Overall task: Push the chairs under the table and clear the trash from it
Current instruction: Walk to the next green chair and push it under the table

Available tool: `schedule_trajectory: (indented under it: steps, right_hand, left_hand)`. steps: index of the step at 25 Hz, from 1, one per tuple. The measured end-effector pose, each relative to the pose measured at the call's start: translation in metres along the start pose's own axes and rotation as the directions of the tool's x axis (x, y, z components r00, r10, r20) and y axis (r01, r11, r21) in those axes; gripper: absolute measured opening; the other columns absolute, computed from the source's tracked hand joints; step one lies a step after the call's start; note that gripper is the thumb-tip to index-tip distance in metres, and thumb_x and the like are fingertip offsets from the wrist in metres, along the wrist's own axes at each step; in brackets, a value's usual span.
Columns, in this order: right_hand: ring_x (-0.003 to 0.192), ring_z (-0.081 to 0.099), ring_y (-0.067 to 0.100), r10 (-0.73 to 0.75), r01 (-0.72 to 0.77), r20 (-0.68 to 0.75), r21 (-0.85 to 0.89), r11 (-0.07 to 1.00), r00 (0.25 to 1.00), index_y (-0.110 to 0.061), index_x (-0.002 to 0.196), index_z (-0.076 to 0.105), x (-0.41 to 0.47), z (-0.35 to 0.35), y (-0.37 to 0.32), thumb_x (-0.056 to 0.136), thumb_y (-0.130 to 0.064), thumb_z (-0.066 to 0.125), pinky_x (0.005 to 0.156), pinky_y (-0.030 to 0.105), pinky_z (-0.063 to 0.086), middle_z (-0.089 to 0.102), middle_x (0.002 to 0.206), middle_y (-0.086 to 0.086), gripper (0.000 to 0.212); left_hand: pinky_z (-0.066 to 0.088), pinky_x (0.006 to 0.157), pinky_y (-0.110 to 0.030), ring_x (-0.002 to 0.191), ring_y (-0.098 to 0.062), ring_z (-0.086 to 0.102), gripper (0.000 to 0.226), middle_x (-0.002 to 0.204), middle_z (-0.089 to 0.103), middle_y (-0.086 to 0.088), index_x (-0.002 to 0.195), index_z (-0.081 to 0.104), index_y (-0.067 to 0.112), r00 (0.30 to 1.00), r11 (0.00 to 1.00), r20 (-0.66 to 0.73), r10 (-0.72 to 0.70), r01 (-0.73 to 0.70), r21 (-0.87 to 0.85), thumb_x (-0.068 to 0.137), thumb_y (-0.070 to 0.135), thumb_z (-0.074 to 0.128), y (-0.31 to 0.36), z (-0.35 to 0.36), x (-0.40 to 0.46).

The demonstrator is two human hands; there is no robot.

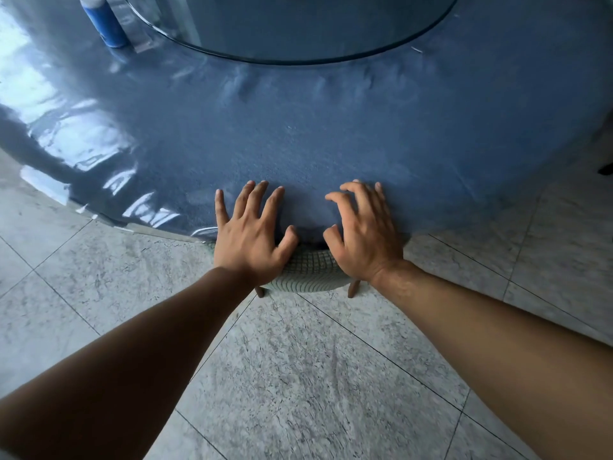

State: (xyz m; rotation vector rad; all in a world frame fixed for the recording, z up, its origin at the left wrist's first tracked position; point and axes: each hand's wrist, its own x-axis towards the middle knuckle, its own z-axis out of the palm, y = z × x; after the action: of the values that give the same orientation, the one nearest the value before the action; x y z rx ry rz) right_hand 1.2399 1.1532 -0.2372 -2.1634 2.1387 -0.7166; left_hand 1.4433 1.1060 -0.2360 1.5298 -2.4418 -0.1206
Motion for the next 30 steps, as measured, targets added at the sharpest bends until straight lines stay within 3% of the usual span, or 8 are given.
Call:
schedule_trajectory:
  steps: [7, 20, 30]
  right_hand:
    - [0.119, 0.055, 0.030, 0.006, -0.006, -0.014, 0.042, 0.999, 1.000, -0.015, 0.121, 0.062, 0.002, -0.001, 0.003, 0.077, -0.028, 0.050, 0.119, 0.052, 0.029, 0.058, 0.123, 0.008, 0.047]
    - [0.115, 0.053, 0.033, 0.019, -0.020, 0.038, 0.035, 0.999, 0.999, -0.012, 0.119, 0.062, 0.004, -0.002, 0.004, 0.075, -0.029, 0.053, 0.111, 0.052, 0.037, 0.058, 0.121, 0.012, 0.048]
    - [0.142, 0.036, 0.041, 0.061, -0.058, 0.281, -0.021, 0.998, 0.958, -0.013, 0.147, 0.047, 0.006, -0.010, -0.005, 0.089, -0.040, 0.048, 0.122, 0.060, 0.019, 0.045, 0.143, 0.019, 0.064]
  left_hand:
    - [-0.001, 0.122, -0.065, 0.153, -0.030, 0.025, 0.072, 0.160, 0.038, -0.012, 0.153, 0.040, 0.018, 1.000, 1.000, 0.011, 0.010, -0.010, 0.017, 0.093, 0.056, 0.030, -0.001, 0.001, 0.001]
    - [0.000, 0.122, -0.065, 0.153, -0.033, 0.022, 0.071, 0.160, 0.036, -0.015, 0.153, 0.042, 0.017, 0.998, 0.999, 0.058, -0.002, 0.000, 0.039, 0.094, 0.055, 0.032, 0.001, 0.000, 0.001]
    - [0.005, 0.123, -0.063, 0.155, -0.037, 0.017, 0.076, 0.165, 0.025, -0.022, 0.158, 0.034, 0.014, 0.972, 0.990, 0.205, -0.119, 0.100, 0.099, 0.095, 0.056, 0.031, 0.008, -0.012, -0.003]
